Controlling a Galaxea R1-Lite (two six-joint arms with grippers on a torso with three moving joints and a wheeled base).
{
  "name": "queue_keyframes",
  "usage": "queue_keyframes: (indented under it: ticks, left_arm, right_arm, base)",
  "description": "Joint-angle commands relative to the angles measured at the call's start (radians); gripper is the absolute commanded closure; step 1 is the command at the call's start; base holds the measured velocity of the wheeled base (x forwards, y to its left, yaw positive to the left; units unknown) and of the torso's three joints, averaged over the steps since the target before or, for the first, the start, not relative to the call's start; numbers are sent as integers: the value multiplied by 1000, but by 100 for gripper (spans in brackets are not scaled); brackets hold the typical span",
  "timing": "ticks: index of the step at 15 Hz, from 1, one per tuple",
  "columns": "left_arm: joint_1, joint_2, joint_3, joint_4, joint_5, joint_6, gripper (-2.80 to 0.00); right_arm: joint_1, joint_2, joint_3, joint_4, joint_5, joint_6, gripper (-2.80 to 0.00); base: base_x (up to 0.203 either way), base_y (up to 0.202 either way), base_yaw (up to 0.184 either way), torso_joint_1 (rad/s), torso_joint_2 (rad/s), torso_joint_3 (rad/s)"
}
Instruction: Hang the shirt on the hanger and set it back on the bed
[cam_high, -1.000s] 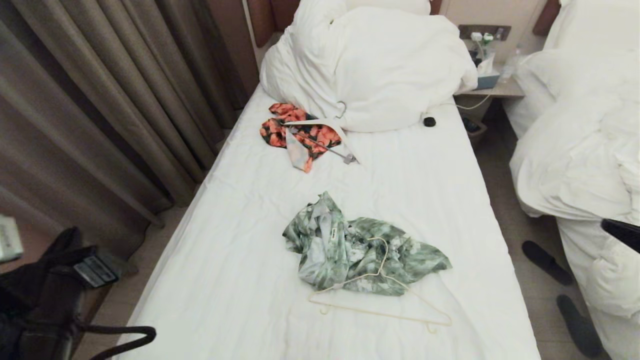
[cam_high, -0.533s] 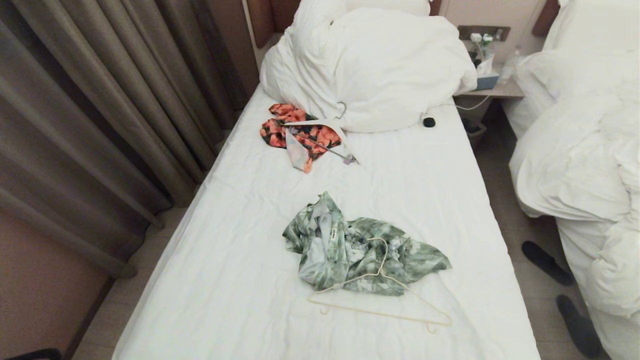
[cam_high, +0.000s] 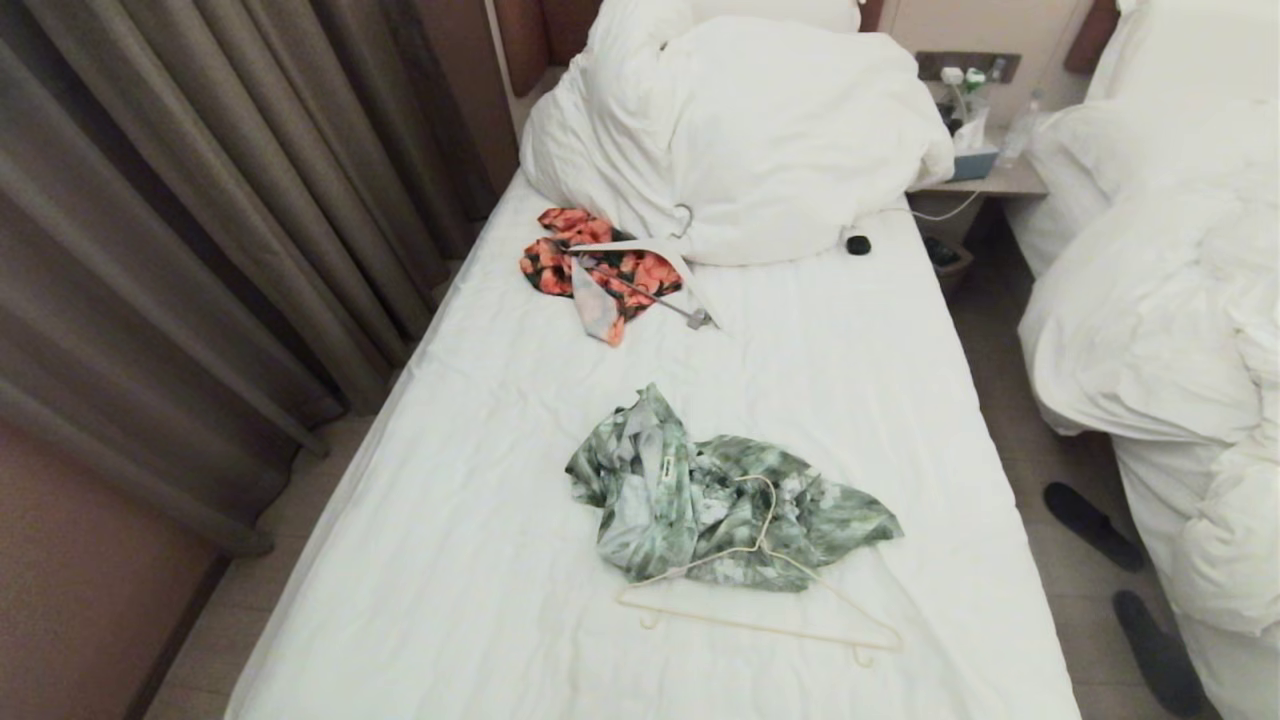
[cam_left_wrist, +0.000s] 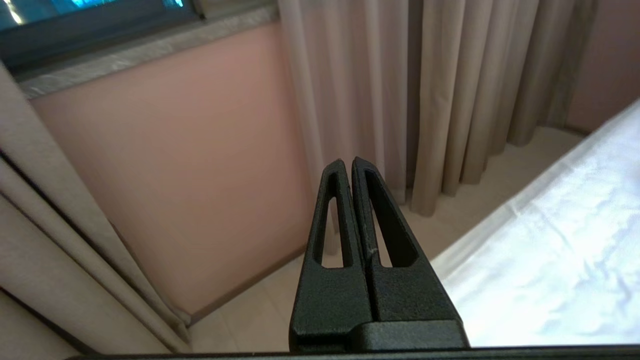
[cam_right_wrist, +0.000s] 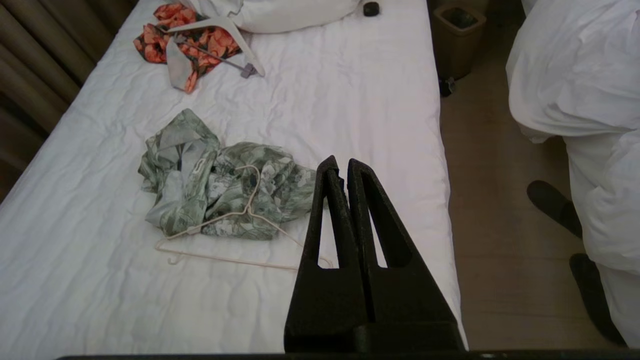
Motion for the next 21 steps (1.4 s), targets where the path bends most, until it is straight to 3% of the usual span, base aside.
queue_keyframes:
  ticks: [1, 3, 7, 12, 15, 18, 21]
  left_arm:
    - [35, -189, -8, 117, -27, 1, 0]
    - [44, -312, -12, 285, -128, 2, 0]
    - [44, -455, 9, 473, -462, -1, 0]
    - [44, -461, 12, 574, -753, -14, 0]
    - [44, -461, 13, 679, -840, -22, 0]
    - [44, -461, 12, 723, -879, -20, 0]
    - [44, -461, 13, 808, -919, -20, 0]
  right_arm:
    - [0, -43, 10, -1, 1, 2, 0]
    - [0, -60, 28, -4, 12, 3, 0]
    - [0, -93, 92, -33, 23, 4, 0]
    - [0, -161, 161, -57, 20, -2, 0]
    - [0, -184, 267, -69, -6, -42, 0]
    - [0, -184, 366, -132, -66, -157, 0]
    - [0, -184, 375, -124, -49, -162, 0]
  base:
    - [0, 0, 0, 0, 0, 0]
    - [0, 0, 0, 0, 0, 0]
    - [0, 0, 0, 0, 0, 0]
    - [0, 0, 0, 0, 0, 0]
    - [0, 0, 0, 0, 0, 0]
    - [0, 0, 0, 0, 0, 0]
    - [0, 0, 0, 0, 0, 0]
